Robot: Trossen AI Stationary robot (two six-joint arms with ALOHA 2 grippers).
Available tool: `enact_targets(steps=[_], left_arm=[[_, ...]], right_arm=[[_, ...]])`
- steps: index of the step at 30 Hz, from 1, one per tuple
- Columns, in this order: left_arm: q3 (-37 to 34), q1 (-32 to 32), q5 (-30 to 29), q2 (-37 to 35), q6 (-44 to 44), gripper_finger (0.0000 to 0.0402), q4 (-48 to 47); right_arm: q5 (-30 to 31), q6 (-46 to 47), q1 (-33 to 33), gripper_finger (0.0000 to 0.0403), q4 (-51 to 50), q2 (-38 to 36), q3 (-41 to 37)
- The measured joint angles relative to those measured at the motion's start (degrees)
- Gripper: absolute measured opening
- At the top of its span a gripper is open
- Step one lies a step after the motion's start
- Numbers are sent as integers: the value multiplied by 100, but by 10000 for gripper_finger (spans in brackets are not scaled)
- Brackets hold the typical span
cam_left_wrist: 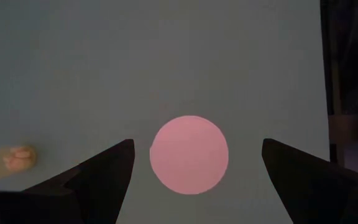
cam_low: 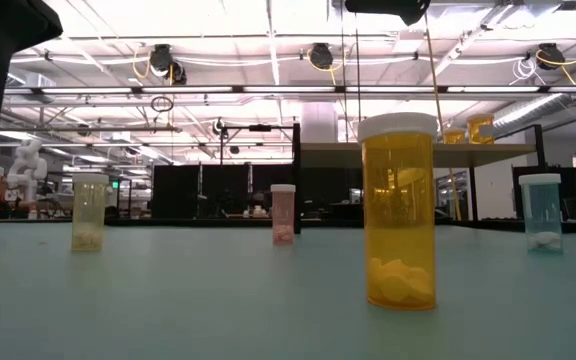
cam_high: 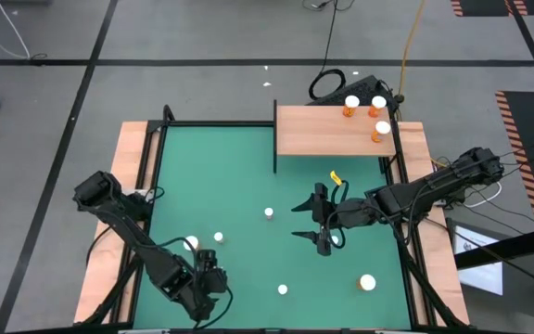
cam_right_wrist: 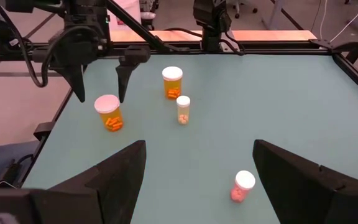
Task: Pick and place medicine bottles onto shelf by color
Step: Put the orange pill bottle on the shelf
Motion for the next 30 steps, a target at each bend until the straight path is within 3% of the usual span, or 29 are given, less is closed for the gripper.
enact_targets(steps=[6,30], left_arm=[[0,0,-271,0,37,356,22],[-603,-7,-189,0,-147,356,653]], right_arm=[[0,-2,0,293,0,0,0],[-2,-2,0,293,-2,0,0]])
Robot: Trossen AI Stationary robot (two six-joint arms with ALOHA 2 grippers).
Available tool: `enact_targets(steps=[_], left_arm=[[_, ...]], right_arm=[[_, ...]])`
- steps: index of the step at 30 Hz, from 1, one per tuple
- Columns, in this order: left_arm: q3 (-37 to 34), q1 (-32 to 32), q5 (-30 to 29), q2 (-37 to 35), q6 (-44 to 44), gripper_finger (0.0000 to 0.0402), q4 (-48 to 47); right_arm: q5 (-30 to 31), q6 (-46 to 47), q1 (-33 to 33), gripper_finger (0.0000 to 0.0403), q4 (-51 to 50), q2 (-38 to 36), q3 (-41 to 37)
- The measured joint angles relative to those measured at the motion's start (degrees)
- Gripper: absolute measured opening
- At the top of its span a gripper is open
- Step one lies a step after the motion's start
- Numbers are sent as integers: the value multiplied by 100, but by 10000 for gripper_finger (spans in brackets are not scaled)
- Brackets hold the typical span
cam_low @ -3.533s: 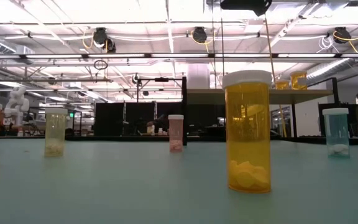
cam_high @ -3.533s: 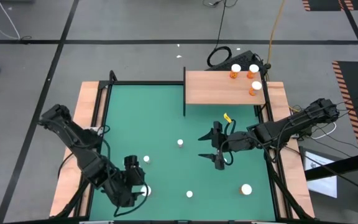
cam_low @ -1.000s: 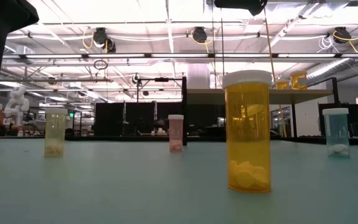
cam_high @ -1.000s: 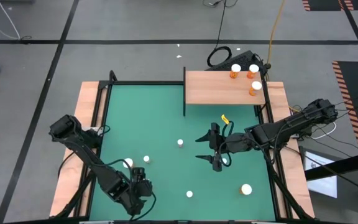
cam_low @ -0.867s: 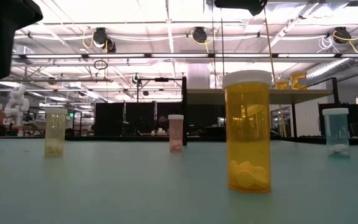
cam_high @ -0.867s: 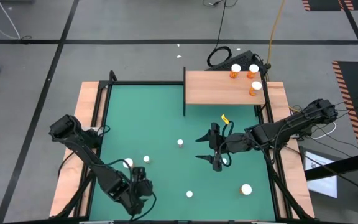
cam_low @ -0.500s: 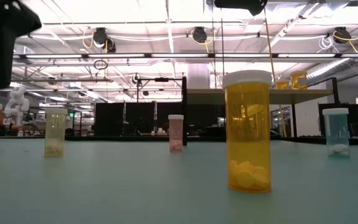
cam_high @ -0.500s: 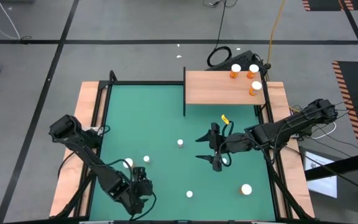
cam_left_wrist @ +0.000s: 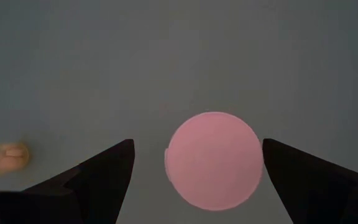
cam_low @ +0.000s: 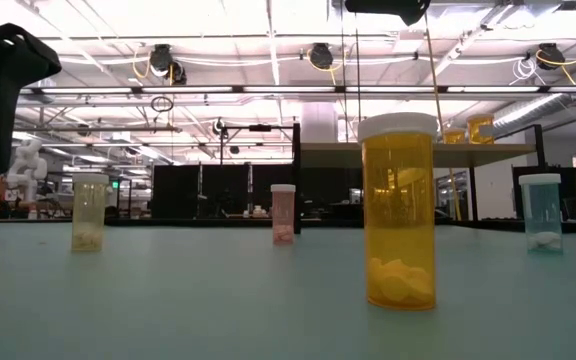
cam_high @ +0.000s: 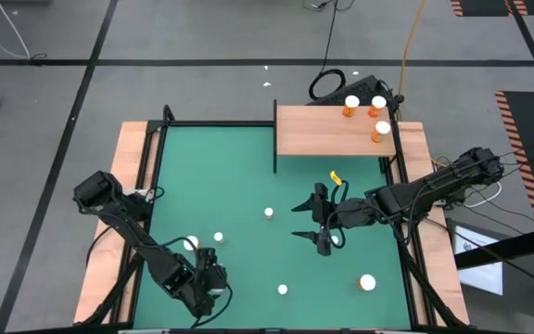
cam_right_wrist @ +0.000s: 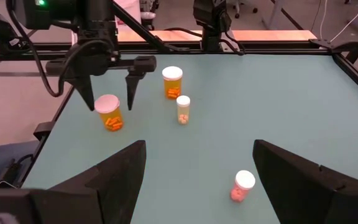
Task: Pick and place medicine bottles onto shelf by color
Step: Put the orange pill bottle on the shelf
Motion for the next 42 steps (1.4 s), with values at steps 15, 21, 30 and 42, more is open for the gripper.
enact_targets(steps=[15,21,30,42], left_arm=[[0,-2,245,0,29,280,75],[0,0,245,0,152,222,73],[54,38,243,-11,297,222,30],[932,340,155,-140,1651,208,-305]], right_arm=[[0,2,0,293,0,0,0],[0,1,0,293,0,0,0],[0,-30,-2,293,0,0,0],[2,-255,-2,293,541,-2,0]])
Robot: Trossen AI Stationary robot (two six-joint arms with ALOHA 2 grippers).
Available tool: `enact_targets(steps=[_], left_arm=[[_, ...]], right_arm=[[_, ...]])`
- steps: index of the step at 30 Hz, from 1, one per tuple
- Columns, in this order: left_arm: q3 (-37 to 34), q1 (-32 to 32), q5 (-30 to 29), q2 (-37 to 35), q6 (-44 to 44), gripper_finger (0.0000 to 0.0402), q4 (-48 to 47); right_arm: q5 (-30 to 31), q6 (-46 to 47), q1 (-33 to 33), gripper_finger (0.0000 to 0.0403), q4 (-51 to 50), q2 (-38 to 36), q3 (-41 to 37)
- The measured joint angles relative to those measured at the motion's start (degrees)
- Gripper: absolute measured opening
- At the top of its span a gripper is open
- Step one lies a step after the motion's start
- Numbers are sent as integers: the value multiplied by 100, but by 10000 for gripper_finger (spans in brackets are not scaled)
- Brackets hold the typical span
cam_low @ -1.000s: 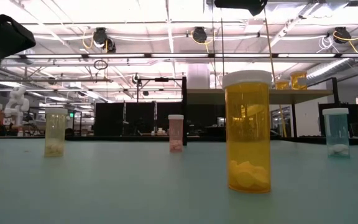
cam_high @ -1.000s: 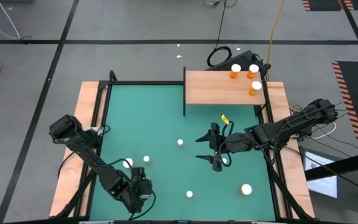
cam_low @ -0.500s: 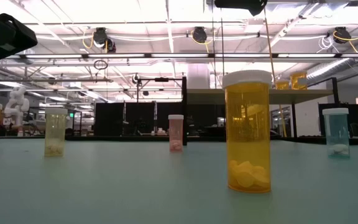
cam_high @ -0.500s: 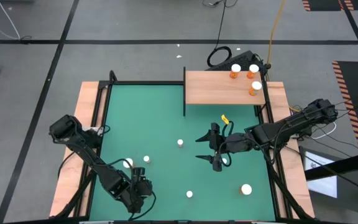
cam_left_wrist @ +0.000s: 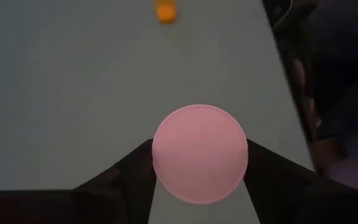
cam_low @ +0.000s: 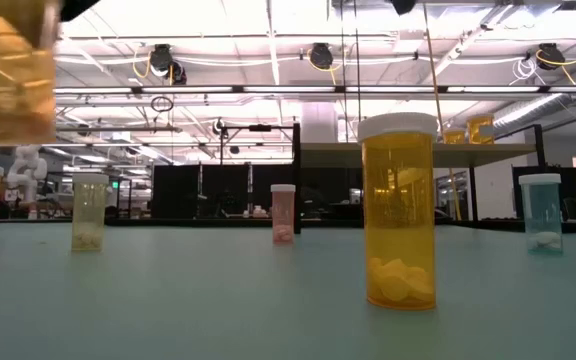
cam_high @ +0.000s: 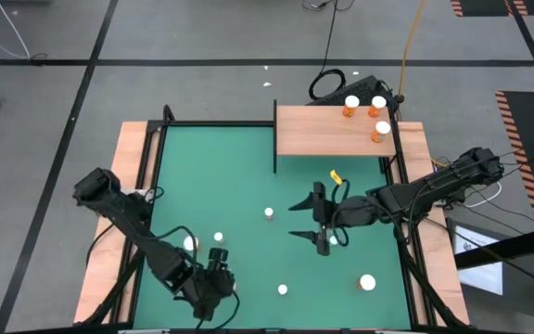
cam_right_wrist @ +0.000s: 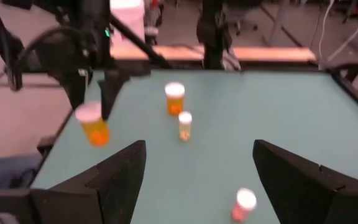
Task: Pick and place medicine bottles onto shelf by color
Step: Put the orange pill bottle on the shelf
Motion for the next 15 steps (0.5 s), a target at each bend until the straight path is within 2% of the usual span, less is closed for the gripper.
enact_targets(steps=[8,15], left_arm=[[435,445,-135,2,967,225,-312],[526,870,-140,2,1638,212,-283]], right_arm=[[-17,-153,35,293,563,295,4],[-17,-309,75,293,876,570,107]])
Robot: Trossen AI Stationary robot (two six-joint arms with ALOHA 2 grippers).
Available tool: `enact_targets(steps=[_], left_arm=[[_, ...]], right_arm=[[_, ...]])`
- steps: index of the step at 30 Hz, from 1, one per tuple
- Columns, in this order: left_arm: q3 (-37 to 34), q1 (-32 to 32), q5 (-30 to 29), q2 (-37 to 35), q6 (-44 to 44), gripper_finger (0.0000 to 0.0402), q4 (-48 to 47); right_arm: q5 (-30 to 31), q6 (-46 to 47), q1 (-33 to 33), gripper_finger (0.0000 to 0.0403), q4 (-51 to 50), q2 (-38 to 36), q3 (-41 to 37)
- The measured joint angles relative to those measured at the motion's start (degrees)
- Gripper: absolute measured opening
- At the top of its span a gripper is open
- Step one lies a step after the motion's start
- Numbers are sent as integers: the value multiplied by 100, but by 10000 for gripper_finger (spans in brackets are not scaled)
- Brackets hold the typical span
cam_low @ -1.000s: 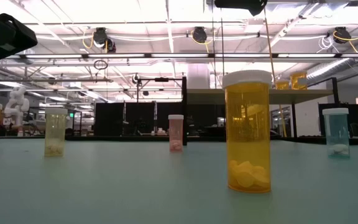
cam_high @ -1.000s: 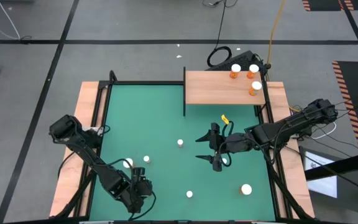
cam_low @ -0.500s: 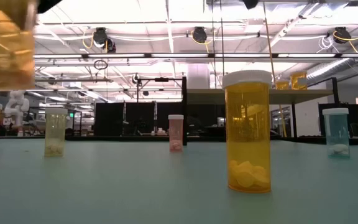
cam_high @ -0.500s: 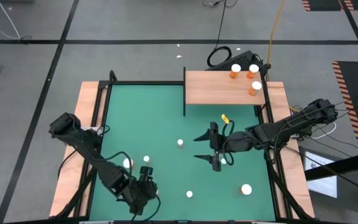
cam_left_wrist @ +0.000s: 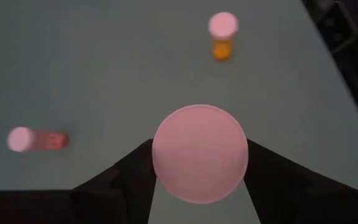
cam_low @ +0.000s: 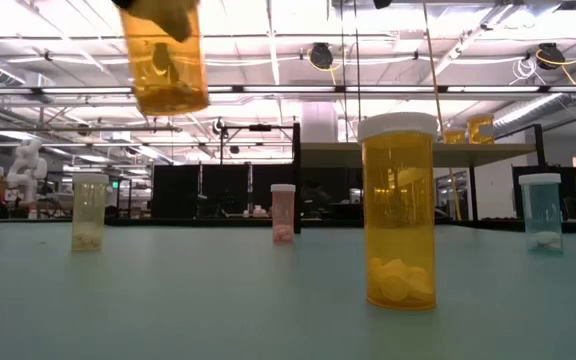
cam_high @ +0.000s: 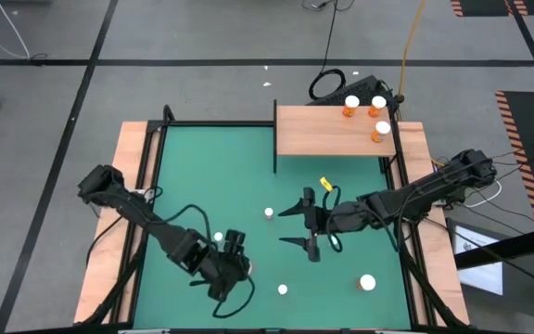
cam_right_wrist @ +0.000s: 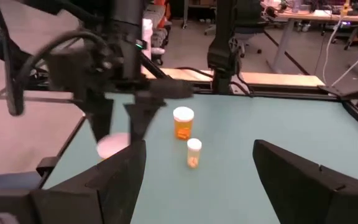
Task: Pick and place medicine bottles onto shelf by color
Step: Put the orange pill bottle on the shelf
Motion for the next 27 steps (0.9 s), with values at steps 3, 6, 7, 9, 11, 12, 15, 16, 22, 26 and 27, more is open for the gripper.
enact_targets(steps=[3,6,7,9,11,12,15,16,22,26,27], left_arm=[[0,174,0,0,191,213,-6],[1,328,1,0,452,222,42],[11,377,0,-7,549,224,49],[67,469,1,-29,691,226,34],[213,551,0,-38,792,227,57],[304,581,0,-39,838,228,28],[556,610,-8,-39,1051,228,65],[630,606,-9,-39,1137,228,65],[872,584,-190,-48,1440,229,119],[872,590,-403,-48,1601,229,161],[872,596,-461,-48,1637,229,184]], right_arm=[[-4,107,30,293,-179,-6,23],[-4,168,65,293,-389,-1,26],[-4,173,74,293,-416,-1,26],[-16,171,78,293,-455,13,26],[-198,158,76,298,-462,65,27],[-308,138,76,301,-484,90,26],[-463,121,69,316,-377,229,28],[-472,124,66,321,-402,287,28],[-916,164,-76,343,-316,624,26],[-1562,145,-164,342,-137,779,26],[-1646,123,-184,340,-76,813,26]])
